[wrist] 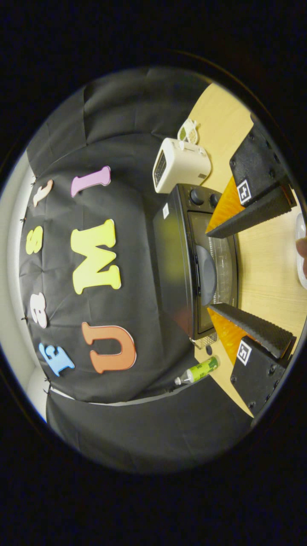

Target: Open the toaster oven, put the food inside, and close the toaster oven door.

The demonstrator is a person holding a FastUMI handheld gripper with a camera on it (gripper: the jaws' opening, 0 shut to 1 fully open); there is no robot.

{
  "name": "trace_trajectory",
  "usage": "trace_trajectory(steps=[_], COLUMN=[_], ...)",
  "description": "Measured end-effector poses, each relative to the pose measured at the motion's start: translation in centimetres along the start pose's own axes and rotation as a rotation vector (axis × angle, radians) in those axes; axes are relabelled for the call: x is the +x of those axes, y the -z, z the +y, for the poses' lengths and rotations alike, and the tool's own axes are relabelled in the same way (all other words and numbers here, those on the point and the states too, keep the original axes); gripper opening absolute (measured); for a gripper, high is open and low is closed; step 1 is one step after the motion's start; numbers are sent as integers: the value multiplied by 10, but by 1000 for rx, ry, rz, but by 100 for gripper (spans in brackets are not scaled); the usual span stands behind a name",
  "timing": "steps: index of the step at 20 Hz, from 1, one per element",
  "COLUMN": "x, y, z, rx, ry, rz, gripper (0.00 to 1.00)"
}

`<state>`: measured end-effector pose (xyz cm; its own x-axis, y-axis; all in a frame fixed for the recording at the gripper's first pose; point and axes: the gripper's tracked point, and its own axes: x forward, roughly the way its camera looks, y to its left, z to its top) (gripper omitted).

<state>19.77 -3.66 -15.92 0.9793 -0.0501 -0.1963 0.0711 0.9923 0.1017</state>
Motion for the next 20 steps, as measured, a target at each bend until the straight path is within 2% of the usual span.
trace_trajectory(steps=[9,14,20], x=[-116,-171,-217], y=[-91,-77,-61], z=[-3,-14,-28], rx=[-52,-15,-50], ry=[-28,-30,-9], rz=[-118,-123,-163], gripper=[100,100,100])
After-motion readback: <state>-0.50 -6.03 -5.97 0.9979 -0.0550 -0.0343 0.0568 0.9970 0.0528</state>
